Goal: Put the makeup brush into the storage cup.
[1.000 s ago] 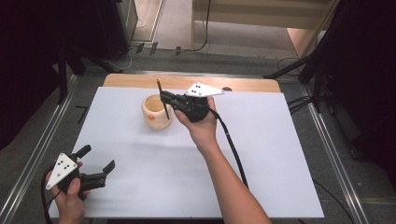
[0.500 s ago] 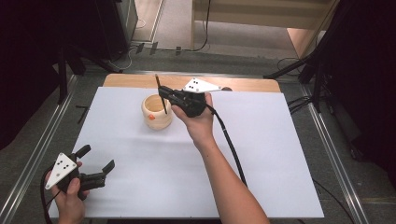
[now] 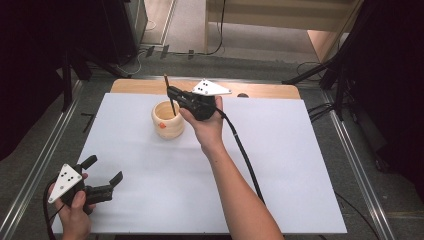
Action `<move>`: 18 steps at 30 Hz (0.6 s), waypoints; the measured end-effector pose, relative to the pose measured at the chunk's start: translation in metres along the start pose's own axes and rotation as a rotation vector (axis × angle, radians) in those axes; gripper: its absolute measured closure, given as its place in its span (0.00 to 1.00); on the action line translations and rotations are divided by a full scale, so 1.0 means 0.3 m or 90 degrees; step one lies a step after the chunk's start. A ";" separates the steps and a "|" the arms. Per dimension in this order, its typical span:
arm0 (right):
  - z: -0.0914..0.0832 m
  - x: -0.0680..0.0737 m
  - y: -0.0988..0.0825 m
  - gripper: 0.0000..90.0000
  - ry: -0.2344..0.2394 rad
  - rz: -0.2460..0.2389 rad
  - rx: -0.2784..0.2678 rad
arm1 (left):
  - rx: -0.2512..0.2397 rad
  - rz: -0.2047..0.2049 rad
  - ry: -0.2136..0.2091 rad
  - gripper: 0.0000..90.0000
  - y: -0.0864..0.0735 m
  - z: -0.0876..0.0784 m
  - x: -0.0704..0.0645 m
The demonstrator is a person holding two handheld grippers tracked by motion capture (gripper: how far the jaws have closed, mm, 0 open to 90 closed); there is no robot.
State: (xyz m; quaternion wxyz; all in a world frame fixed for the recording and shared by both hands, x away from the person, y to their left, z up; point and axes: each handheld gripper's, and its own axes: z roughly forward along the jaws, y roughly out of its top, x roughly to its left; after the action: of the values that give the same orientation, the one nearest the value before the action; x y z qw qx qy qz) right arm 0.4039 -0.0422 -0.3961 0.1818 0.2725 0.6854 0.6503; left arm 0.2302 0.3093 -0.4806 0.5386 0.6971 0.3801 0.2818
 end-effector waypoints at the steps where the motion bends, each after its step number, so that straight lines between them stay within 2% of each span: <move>1: 0.003 -0.003 -0.004 0.94 -0.003 0.002 0.001 | 0.000 -0.001 0.000 0.00 0.000 0.000 -0.001; 9: 0.025 -0.021 -0.026 0.94 -0.017 0.005 -0.014 | -0.001 -0.001 -0.001 0.00 0.000 0.000 0.000; 18: 0.045 -0.031 -0.044 0.94 -0.028 0.007 -0.007 | -0.001 -0.002 -0.002 0.00 0.001 0.001 -0.003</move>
State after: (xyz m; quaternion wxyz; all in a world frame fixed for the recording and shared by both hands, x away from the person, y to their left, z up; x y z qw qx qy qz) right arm 0.4175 -0.0373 -0.4114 0.1950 0.2891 0.6762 0.6489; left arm 0.2299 0.3084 -0.4805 0.5405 0.6965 0.3798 0.2802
